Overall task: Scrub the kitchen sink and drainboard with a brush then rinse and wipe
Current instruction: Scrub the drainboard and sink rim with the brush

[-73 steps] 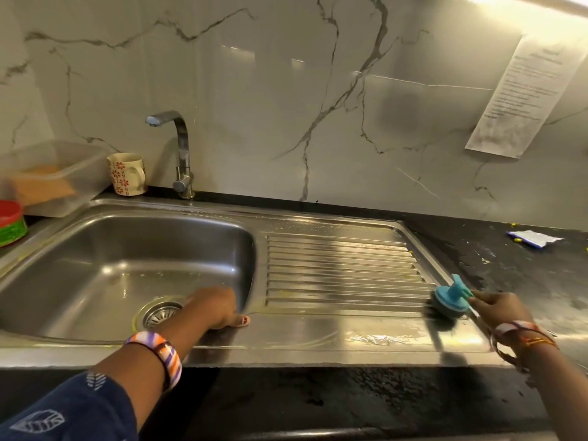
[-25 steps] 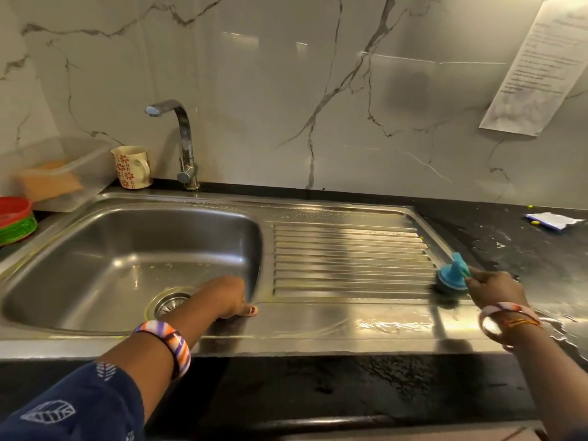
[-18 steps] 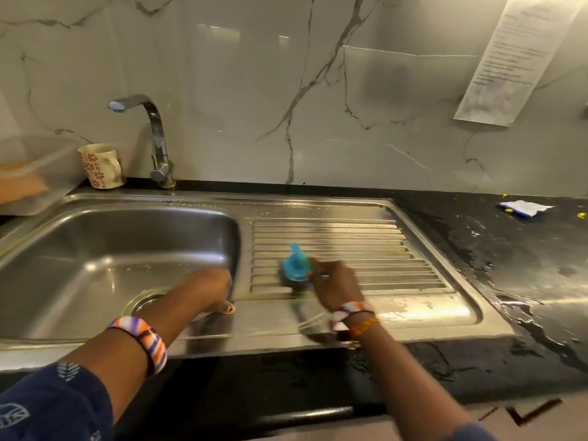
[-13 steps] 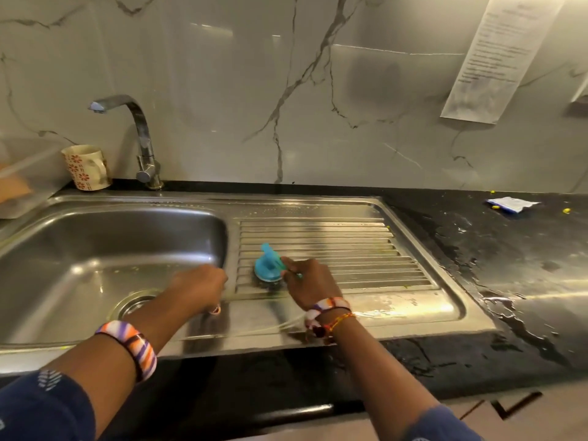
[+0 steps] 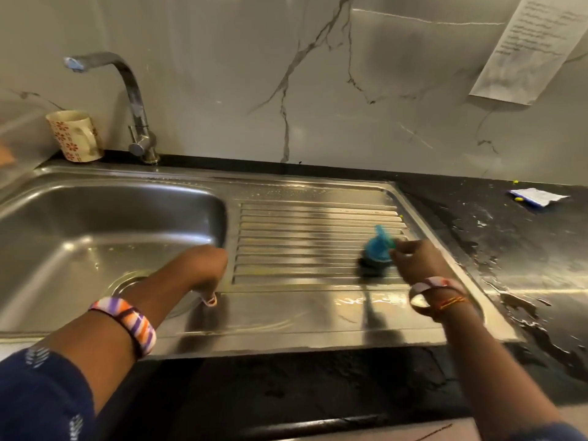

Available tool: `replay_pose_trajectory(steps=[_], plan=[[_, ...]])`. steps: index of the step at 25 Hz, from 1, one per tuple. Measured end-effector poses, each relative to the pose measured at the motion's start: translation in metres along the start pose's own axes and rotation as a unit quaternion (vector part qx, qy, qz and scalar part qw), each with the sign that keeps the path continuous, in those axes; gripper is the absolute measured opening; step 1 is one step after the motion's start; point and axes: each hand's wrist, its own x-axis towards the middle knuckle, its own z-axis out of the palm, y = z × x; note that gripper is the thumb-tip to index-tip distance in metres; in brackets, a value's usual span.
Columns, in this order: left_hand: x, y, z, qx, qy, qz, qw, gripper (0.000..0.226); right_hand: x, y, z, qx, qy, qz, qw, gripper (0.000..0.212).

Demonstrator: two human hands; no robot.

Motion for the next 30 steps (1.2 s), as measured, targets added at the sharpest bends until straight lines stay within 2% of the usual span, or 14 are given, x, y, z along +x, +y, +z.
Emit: replay_pose_trajectory(steps=[4, 7, 10, 13, 17, 20, 22, 26, 30], plan=[[-0.005, -0.015, 0.015, -0.171, 0.011, -0.017, 0.985, 0.051, -0.057, -0.110, 0.094, -0.018, -0.085, -0.216, 0.973, 0.041], [-0.007, -0.022, 0.030, -0.237, 0.031, -0.027, 0.971, 0.057, -0.054, -0.146, 0.115, -0.011, -0.121, -0.232, 0.965, 0.036], [-0.004, -0.027, 0.032, -0.233, 0.025, -0.010, 0.972, 0.056, -0.029, -0.106, 0.084, 0.018, -0.129, -0.183, 0.974, 0.033], [-0.001, -0.029, 0.032, -0.209, 0.023, 0.009, 0.978, 0.058, -0.005, -0.035, 0.025, 0.037, -0.116, -0.070, 0.990, 0.031], [-0.001, -0.030, 0.033, -0.216, 0.025, 0.024, 0.976, 0.058, 0.026, 0.034, -0.041, 0.023, -0.015, 0.115, 0.993, 0.035], [-0.001, -0.028, 0.031, -0.200, 0.024, 0.031, 0.979, 0.059, 0.036, 0.032, -0.040, -0.013, 0.033, 0.152, 0.988, 0.037], [-0.002, -0.026, 0.026, -0.182, 0.017, 0.025, 0.983, 0.057, 0.029, 0.003, -0.016, -0.026, 0.022, 0.099, 0.994, 0.038], [-0.005, -0.020, 0.010, -0.132, 0.001, 0.014, 0.991, 0.047, 0.000, -0.093, 0.060, -0.021, -0.048, -0.083, 0.995, 0.032], [-0.003, -0.015, -0.001, -0.105, -0.003, -0.001, 0.994, 0.044, -0.007, -0.155, 0.115, 0.072, -0.134, -0.141, 0.978, 0.033]])
